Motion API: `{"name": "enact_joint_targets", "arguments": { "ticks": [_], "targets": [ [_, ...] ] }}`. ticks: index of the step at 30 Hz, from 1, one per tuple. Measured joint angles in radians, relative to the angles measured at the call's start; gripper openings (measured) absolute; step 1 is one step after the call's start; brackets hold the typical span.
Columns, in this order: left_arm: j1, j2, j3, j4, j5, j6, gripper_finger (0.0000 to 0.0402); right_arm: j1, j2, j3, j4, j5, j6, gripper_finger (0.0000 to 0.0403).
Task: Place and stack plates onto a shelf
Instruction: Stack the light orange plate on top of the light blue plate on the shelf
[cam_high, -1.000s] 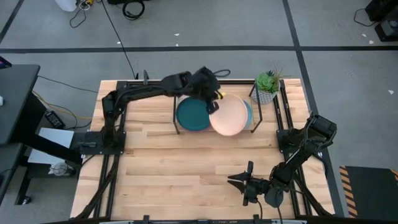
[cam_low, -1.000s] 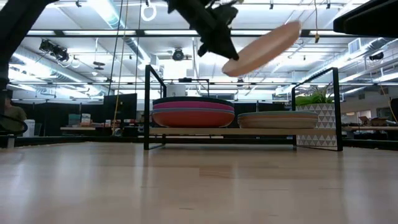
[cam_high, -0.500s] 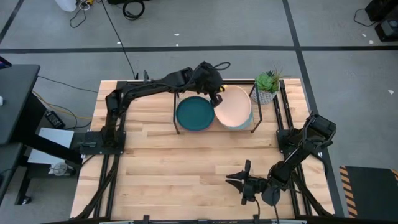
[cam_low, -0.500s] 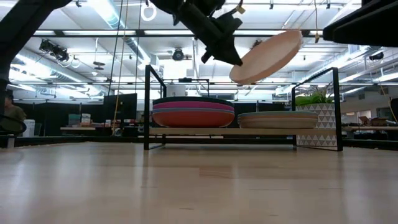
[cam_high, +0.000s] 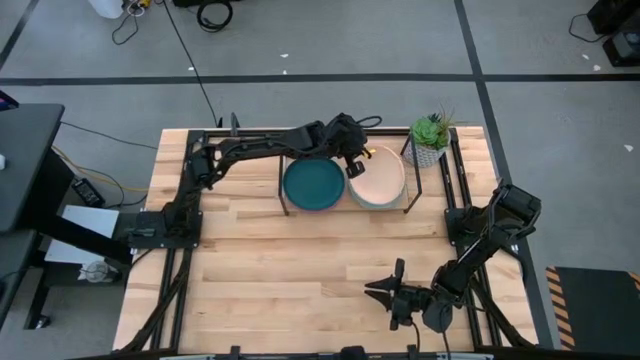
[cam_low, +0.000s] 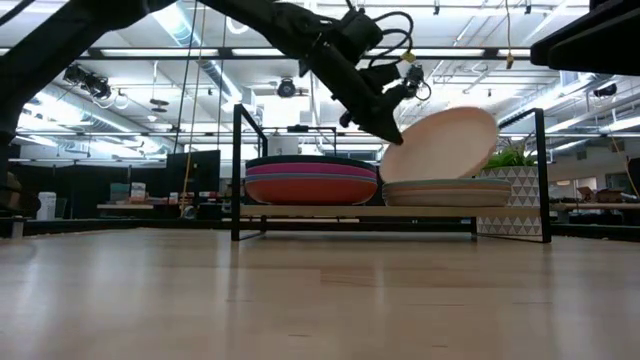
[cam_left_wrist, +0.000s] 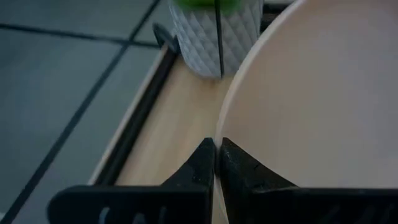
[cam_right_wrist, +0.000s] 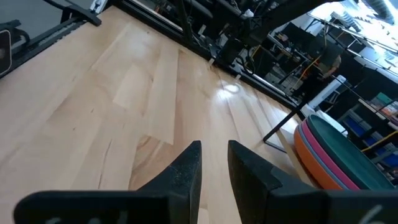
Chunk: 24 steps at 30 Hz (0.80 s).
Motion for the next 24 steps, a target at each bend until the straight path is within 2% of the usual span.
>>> {"name": "enact_joint_targets", "arguments": {
  "ticks": [10,17,24],
  "targets": [
    [0.015,0.011,0.001,-0.026,0.004,-0.008,0.0020,0.000,0.000,0.000,-0.002,0.003,-0.002,0.0084],
    [0.014,0.011,0.001,-0.061,0.050,-0.008,0.0024,0.000,0.000,0.000,-0.002,0.003,-0.002,0.0084],
    [0.014,0.010,0.001,-0.077,0.055,0.023,0.0091,0.000,0.000,0.000,-0.002,0.003,-0.002,0.0084]
  ]
}}
